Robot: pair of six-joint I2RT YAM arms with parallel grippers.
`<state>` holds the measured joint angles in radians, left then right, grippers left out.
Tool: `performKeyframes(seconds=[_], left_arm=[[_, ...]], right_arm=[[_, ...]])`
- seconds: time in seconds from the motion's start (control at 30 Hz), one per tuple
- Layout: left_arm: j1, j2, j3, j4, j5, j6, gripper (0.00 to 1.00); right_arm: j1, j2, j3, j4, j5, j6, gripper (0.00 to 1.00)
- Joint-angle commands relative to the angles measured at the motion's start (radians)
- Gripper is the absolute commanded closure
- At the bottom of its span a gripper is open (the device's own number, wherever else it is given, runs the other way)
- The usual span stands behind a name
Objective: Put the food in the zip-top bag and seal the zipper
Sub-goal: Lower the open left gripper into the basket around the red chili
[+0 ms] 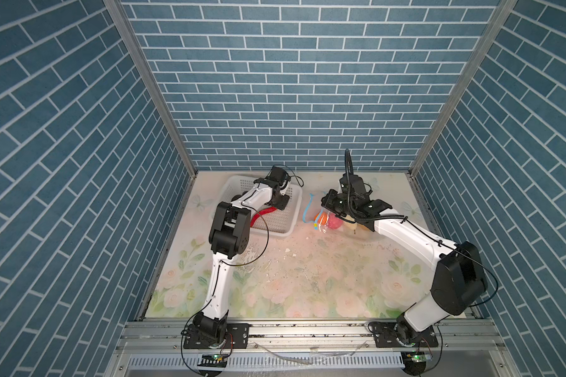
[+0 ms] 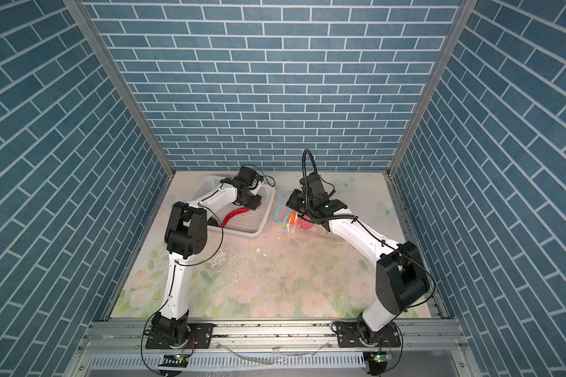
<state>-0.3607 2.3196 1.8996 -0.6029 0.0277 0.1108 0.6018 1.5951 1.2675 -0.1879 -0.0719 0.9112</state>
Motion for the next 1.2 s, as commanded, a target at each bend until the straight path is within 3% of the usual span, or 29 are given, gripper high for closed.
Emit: performKeyframes(seconds=[0.0,0.37,0.67,0.9,1.17], left_arm=[[0.001,0.01,-0.004,-0.08,-0.056,-0.025,0.59],[0.002,-0.051,-0.028,-0.079,-0.054,-0.013,0.59],[0.022,-0.068,-0.016,-0.109,-0.063,0.004,0.35],[0.044,-0.091,-0.092,-0.106,-0.055,-0.011,0.28],[0.055,-0.04,-0.064,-0.132,-0.043,-0.006,0.32]], right_arm=[[-0.006,-0.024,0.042,-0.003,0.014,-0.003,1.0],[-0.006,-0.037,0.024,0.007,0.014,-0.003,1.0],[-0.007,-0.036,0.019,0.009,0.012,-0.003,1.0],[-0.007,-0.037,0.018,0.006,0.014,-0.002,1.0],[-0.011,-0.046,0.024,0.002,0.02,-0.006,1.0]])
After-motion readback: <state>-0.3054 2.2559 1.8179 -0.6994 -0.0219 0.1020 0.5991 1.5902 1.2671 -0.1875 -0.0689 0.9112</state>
